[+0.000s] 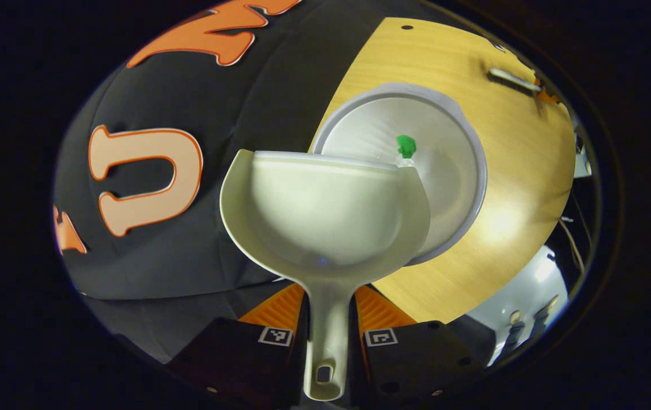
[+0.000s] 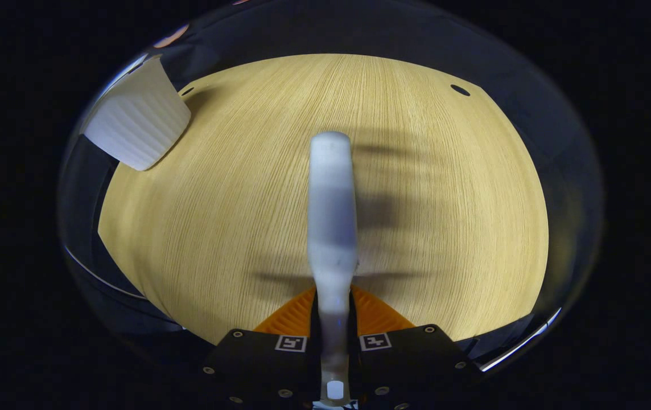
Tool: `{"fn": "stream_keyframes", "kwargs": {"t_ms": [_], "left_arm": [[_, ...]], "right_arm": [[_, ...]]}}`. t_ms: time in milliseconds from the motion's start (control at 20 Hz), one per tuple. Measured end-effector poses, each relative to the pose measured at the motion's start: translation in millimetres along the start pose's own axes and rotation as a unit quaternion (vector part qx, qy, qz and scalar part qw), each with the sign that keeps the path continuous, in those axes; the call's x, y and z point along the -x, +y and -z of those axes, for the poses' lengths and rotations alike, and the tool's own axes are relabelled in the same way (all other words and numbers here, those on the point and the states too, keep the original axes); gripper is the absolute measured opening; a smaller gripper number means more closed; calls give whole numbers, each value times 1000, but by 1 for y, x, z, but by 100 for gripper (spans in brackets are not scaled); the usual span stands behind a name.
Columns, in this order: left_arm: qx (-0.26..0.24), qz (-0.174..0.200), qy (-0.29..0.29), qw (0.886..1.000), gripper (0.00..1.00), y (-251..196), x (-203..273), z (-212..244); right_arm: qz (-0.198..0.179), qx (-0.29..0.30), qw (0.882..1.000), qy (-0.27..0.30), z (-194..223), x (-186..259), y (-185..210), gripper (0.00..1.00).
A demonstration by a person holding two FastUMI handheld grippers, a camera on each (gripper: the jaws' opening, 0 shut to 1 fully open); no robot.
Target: Pick up the small broom and dustpan from the desktop, sweep the trash into the dustpan with the broom, and then empty the trash into the garbage bin.
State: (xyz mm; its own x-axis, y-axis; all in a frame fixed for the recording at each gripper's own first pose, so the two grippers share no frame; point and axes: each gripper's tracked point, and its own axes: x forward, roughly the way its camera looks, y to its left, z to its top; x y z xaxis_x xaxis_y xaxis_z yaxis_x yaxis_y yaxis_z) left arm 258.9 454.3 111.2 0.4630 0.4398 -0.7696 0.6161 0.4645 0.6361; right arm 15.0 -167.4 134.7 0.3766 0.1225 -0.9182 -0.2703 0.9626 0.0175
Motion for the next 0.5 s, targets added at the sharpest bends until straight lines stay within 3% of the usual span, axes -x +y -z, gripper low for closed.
{"fn": "stream_keyframes", "kwargs": {"t_ms": [150,300,400,500], "left_arm": [[71,24,-12,997,32,-8,-3,1],[160,46,-27,986,32,-12,-8,-3],[230,61,-50,970,32,-15,-4,-6],[303,73,-88,946,32,-12,3,-19]], "right_arm": [[0,-3,1000,0,0,17,-5,19],[0,-12,1000,0,0,18,-4,19],[2,-14,1000,2,1,17,-3,19],[1,-16,1000,4,1,14,-3,19]]}}
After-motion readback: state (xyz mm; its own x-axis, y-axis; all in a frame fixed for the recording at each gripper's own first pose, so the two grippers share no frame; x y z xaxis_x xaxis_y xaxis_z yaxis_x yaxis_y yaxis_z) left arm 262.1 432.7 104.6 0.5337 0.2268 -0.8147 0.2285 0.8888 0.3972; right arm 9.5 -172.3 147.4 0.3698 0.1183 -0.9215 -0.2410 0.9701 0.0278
